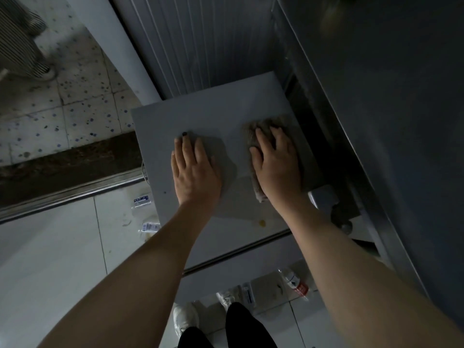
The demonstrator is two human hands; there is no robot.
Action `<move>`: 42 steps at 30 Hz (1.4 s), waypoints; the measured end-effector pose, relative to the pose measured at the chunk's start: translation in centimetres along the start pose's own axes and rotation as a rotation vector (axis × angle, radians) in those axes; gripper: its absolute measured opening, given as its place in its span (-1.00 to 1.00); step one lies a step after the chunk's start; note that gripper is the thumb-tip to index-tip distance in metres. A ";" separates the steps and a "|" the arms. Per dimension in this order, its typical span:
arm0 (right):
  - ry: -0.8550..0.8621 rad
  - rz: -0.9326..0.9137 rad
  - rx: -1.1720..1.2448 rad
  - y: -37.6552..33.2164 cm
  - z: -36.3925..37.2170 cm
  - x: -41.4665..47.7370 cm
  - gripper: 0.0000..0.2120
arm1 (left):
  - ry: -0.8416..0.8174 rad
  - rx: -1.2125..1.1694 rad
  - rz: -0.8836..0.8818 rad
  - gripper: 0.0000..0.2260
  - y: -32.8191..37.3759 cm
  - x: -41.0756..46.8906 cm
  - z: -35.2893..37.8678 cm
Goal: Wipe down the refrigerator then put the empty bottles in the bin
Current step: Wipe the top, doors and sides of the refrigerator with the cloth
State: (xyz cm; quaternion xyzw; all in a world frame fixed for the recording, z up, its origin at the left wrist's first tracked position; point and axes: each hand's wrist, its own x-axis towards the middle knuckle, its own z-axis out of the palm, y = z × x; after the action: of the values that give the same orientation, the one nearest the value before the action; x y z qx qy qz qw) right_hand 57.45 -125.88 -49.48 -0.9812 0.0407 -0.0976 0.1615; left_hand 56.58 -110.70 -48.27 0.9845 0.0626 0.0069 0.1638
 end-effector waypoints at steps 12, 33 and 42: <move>-0.224 -0.023 0.005 0.3 0.2 10.1 -0.54 | 0.001 0.042 0.021 -0.37 0.2 -0.1 -0.2; -0.188 0.000 -0.060 -0.2 -0.2 5.8 -0.54 | 0.044 0.056 0.022 -0.38 0.3 -0.1 -0.1; -0.200 0.013 -0.009 -1.1 1.6 13.2 -0.54 | 0.055 0.071 0.030 -0.38 0.1 0.1 0.2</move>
State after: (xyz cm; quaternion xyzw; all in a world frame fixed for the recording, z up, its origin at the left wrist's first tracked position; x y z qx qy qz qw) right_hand 70.78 -125.79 -48.22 -0.9865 0.0309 0.0021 0.1608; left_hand 56.66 -110.82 -48.42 0.9900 0.0523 0.0341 0.1268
